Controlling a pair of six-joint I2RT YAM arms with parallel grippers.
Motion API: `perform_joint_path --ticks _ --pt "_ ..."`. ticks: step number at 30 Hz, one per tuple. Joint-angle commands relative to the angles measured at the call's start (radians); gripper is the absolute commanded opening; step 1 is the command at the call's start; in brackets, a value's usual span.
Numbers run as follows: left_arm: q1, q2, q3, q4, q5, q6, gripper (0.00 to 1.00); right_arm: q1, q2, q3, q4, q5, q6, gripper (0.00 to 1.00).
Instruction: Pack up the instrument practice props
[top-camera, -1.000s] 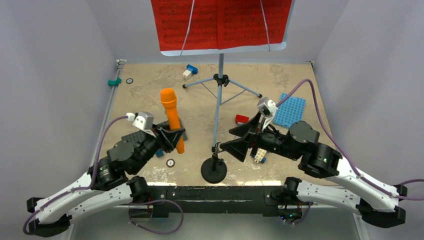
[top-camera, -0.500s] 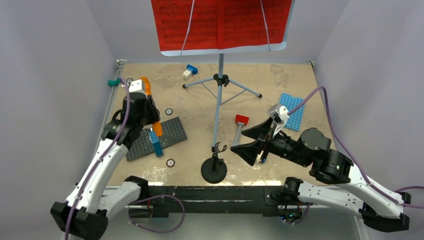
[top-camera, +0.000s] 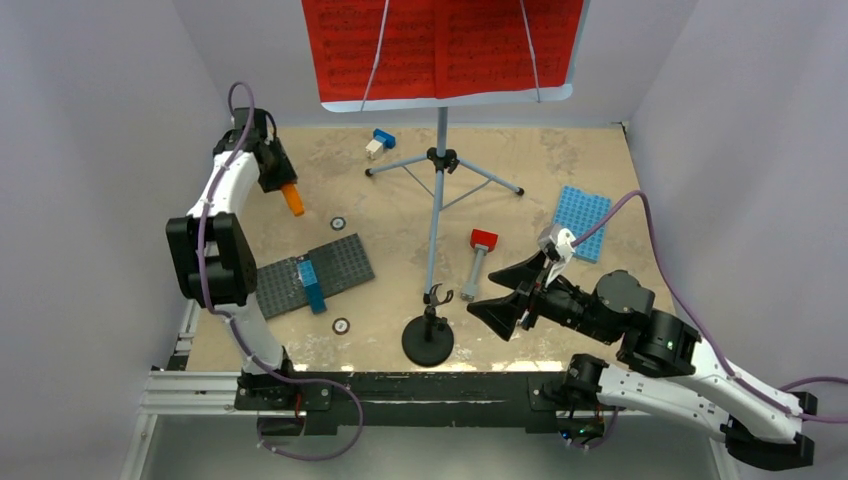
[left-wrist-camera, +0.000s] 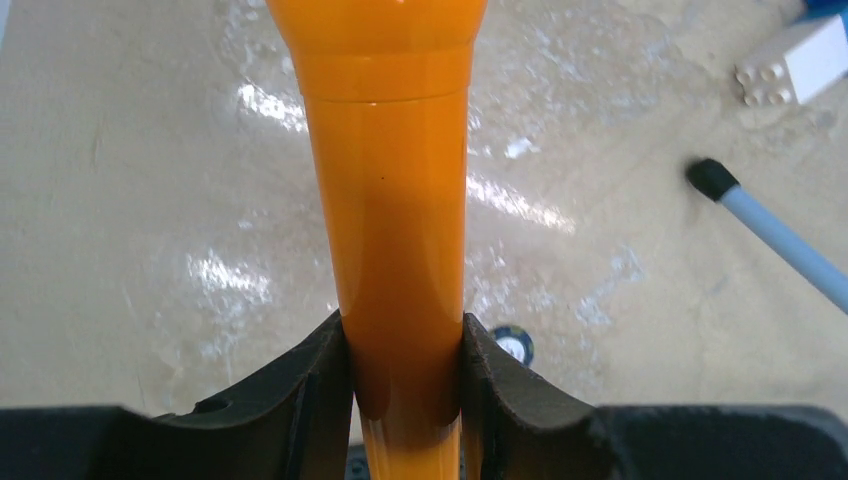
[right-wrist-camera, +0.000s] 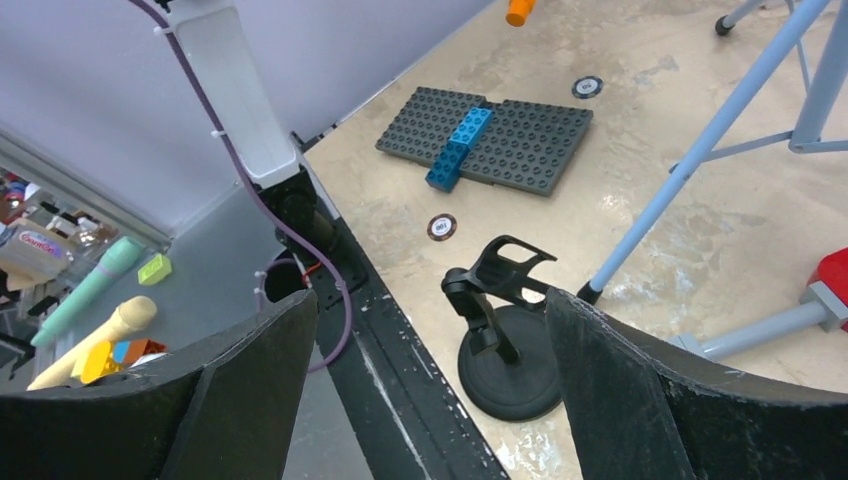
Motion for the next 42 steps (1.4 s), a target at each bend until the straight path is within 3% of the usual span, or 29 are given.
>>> perform_joint_path --ticks 1,4,10,21,28,32,36,40,41,42 --pt "0.056 0.091 0.152 -0.025 0.062 0.077 0.0 -0.002 0.013 0.018 0.018 0.069 -0.027 0.88" --pt "0.06 0.18 0.222 -0.065 0.04 0.107 0.0 -0.002 0.027 0.032 0.017 0.089 -0.049 0.88" --pt "0.067 0.254 0.206 -0.055 0.023 0.104 0.0 -0.001 0.055 0.039 0.021 0.113 -0.07 0.88" --pt "0.068 0.276 0.081 -0.005 -0.057 0.096 0.13 -0.002 0.072 0.04 0.011 0.14 -0.072 0.88" --pt "0.066 0.252 0.039 -0.005 -0.105 0.104 0.35 -0.002 0.086 0.054 0.002 0.149 -0.089 0.88" --pt "0.057 0.236 0.009 -0.002 -0.12 0.112 0.46 -0.002 0.072 0.083 -0.048 0.246 -0.156 0.88" --pt "0.057 0.221 -0.002 -0.007 -0.105 0.094 0.52 -0.002 0.046 0.099 -0.075 0.279 -0.177 0.89" --pt "0.057 0.148 0.009 -0.013 -0.059 0.058 0.66 -0.001 0.041 0.09 -0.088 0.268 -0.146 0.89" --pt "0.057 0.116 0.017 -0.016 -0.051 0.047 0.88 -0.001 0.043 0.087 -0.089 0.263 -0.137 0.89" --pt "0.057 0.077 0.024 -0.016 -0.043 0.037 0.98 -0.002 0.043 0.084 -0.088 0.258 -0.129 0.89"
